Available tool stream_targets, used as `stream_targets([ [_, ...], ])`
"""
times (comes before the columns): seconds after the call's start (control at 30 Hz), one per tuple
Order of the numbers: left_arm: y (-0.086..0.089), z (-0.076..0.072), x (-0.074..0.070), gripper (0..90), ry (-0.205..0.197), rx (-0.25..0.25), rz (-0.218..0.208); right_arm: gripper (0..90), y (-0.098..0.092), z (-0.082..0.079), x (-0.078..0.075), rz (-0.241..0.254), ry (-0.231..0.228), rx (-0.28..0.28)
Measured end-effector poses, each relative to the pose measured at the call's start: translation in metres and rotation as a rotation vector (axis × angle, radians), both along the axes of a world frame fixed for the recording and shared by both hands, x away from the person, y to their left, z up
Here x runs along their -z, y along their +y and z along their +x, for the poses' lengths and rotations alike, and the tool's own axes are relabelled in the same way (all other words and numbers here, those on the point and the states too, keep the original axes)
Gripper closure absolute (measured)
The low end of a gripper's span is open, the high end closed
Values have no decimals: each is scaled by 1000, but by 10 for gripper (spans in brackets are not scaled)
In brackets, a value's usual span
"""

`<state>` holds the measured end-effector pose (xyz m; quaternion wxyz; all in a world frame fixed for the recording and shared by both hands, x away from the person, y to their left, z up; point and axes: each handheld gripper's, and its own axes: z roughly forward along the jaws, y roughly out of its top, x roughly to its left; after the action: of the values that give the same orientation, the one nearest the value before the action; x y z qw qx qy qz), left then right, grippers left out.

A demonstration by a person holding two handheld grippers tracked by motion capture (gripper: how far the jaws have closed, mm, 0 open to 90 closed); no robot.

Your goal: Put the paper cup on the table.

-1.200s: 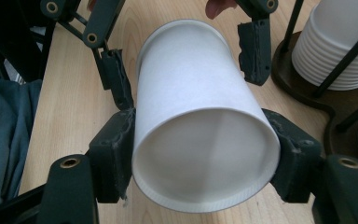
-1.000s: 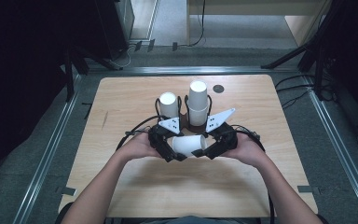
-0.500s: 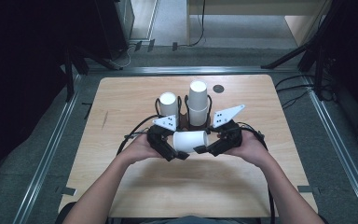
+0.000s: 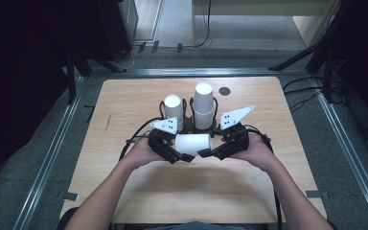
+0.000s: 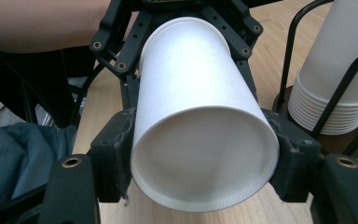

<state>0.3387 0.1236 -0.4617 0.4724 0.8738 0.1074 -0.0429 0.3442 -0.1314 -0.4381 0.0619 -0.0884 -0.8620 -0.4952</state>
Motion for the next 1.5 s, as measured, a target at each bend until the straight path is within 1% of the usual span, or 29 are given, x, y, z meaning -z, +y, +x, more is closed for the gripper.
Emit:
stream_targets([
  [0.1,1,1,-1,245,16,0,15,331,2,-1,0,-9,5,-2],
  [0.13,2,1,-1,246,21,-5,20,302,2,-1,1,-16,-7,1],
  [0.17,3,2,-2,247,35,-3,25,269,3,-1,1,-23,-7,6],
  [0.2,3,2,-3,247,44,-5,37,253,3,-1,2,-35,-7,13],
  [0.23,3,2,-3,247,44,-5,37,242,4,-1,2,-43,-14,20],
  [0.27,3,2,-8,247,53,-4,63,238,4,-1,3,-50,-14,24],
  [0.3,4,1,-10,247,46,-8,70,233,3,-1,4,-60,-9,26],
  [0.37,5,1,-14,247,52,-9,91,227,3,0,6,-72,-11,26],
  [0.4,5,1,-14,247,52,-9,91,227,3,0,6,-83,-8,29],
  [0.43,6,3,-16,246,56,-17,112,227,4,0,7,-89,-8,29],
  [0.47,6,3,-17,247,53,-22,124,227,4,0,8,-99,-12,30],
  [0.5,7,5,-19,247,58,-28,135,227,5,0,9,-106,-17,31],
  [0.57,7,7,-21,246,42,-31,163,227,6,0,10,-124,-25,32],
  [0.6,7,8,-22,247,48,-26,175,227,6,0,11,-137,-27,36],
  [0.7,6,10,-25,246,38,-22,217,225,8,0,14,-166,-34,45],
  [0.73,6,10,-25,246,38,-22,217,225,8,0,15,-171,-37,43],
  [0.77,6,11,-25,245,30,-21,238,225,9,1,16,-176,-42,46],
  [0.8,5,11,-25,245,25,-18,244,225,9,0,16,-182,-41,48],
  [0.87,5,12,-25,246,28,-14,263,224,10,0,18,-193,-49,43],
  [0.97,2,13,-23,246,18,0,319,222,11,0,18,-196,-54,45],
  [1.0,0,13,-22,246,22,4,328,222,11,0,18,-196,-55,46],
  [1.03,0,13,-22,246,22,4,328,222,11,0,18,-196,-55,46],
  [1.07,-2,14,-21,246,24,12,344,222,11,0,19,-199,-57,52],
  [1.1,-2,14,-21,246,24,12,344,222,11,0,19,-199,-57,52],
  [1.13,-4,14,-19,246,28,16,363,222,12,0,20,-202,-58,48],
  [1.17,-4,14,-19,246,28,16,363,222,12,0,20,-202,-58,48],
  [1.23,-7,16,-15,246,38,19,377,222,13,1,21,-210,-62,45],
  [1.37,-10,18,-11,246,48,31,417,222,15,1,23,-222,-65,38],
  [1.5,-14,18,-5,246,46,32,458,222,18,1,26,-232,-70,32],
])
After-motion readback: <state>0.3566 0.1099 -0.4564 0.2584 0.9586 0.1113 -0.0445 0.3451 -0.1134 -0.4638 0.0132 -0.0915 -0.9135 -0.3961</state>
